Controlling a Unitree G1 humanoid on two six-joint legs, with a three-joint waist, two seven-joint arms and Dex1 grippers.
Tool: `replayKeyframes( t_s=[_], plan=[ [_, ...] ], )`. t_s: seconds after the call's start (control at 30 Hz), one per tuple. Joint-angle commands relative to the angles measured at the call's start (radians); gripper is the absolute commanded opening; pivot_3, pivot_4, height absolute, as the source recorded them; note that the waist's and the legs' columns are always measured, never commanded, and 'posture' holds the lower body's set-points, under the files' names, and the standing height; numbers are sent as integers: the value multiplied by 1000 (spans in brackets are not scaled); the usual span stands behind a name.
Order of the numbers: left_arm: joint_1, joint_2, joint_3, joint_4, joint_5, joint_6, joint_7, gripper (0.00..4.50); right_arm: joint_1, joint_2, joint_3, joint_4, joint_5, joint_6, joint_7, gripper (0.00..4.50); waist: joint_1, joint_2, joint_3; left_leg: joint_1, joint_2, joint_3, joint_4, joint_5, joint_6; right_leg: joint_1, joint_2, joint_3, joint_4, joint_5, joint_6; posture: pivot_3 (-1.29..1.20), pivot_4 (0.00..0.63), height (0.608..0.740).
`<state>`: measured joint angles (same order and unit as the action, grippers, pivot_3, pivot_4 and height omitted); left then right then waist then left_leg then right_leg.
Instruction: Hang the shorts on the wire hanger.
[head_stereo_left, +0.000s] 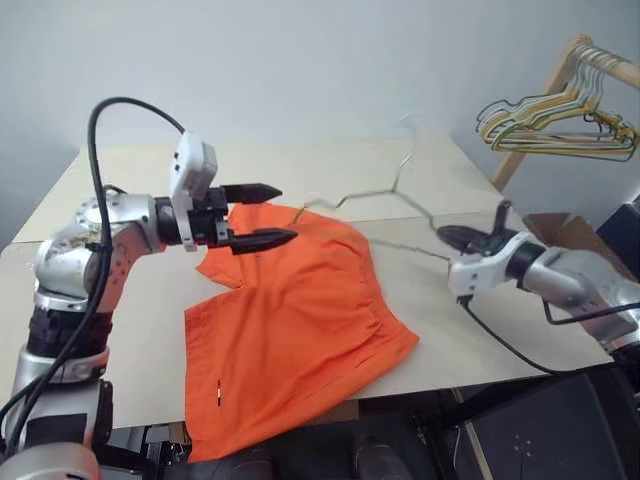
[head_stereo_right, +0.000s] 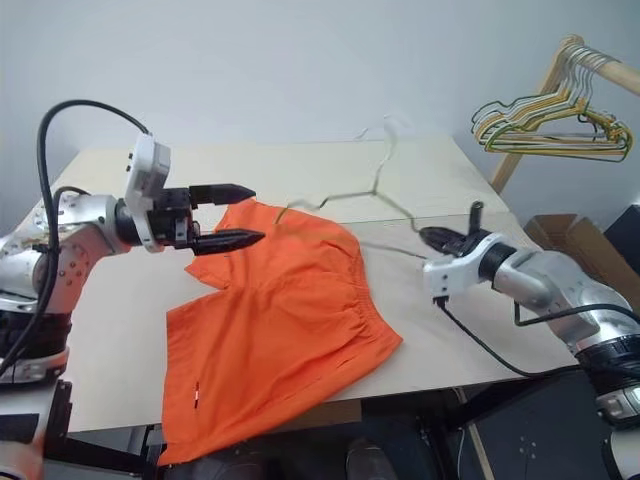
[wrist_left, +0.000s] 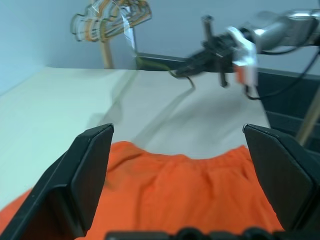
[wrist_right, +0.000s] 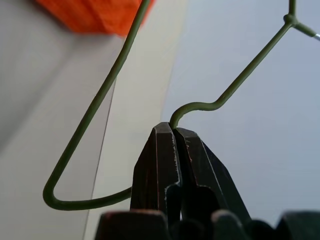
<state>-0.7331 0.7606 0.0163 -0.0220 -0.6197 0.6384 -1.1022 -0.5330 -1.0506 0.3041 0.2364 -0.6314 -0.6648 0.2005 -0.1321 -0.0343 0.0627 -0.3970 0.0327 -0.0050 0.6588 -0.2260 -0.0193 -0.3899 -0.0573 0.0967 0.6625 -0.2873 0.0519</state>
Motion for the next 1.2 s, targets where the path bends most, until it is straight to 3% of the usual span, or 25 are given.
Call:
replayKeyframes(
  t_s=[0.03,0.2,0.47,0.57,0.93,1.03,1.2],
  plan=[
    [-41,12,-43,15,37,3,-46,4500,-72,-4,-40,10,-72,-73,-75,30,-3,0,0,0,0,0,0,0,0,0,0,0,0,0,0,-118,0,740],
    [-49,26,-197,35,160,5,-110,4500,-136,8,-33,22,-122,-132,-90,30,-14,0,0,0,-1,-1,0,0,0,1,-1,0,0,0,0,-123,0,740],
    [-118,-50,-307,126,282,16,-100,4500,-178,37,-41,-7,-161,-152,-82,30,-30,0,0,0,-1,-2,1,0,0,1,0,-1,0,0,0,-133,0,740],
    [-107,-53,-318,122,304,0,-118,3903,-178,37,-48,-12,-165,-151,-80,0,-40,0,0,0,-1,-2,1,0,0,1,0,-1,1,0,0,-138,0,740],
    [-75,-40,-292,95,318,15,-136,204,-176,31,-62,-25,-182,-137,-82,0,-51,0,0,0,-1,-4,1,0,0,1,-1,-1,1,0,0,-136,0,740],
    [-75,-43,-279,92,312,40,-120,7,-163,27,-67,-36,-164,-140,-70,0,-51,0,0,-1,-1,-4,1,0,0,1,-1,-1,1,0,0,-134,0,740],
    [-77,-34,-260,105,315,54,-107,0,-115,-9,-65,-60,15,-209,38,1509,-49,0,0,-1,-2,-5,1,0,0,1,-1,-2,1,0,0,-127,0,740]
  ],
)
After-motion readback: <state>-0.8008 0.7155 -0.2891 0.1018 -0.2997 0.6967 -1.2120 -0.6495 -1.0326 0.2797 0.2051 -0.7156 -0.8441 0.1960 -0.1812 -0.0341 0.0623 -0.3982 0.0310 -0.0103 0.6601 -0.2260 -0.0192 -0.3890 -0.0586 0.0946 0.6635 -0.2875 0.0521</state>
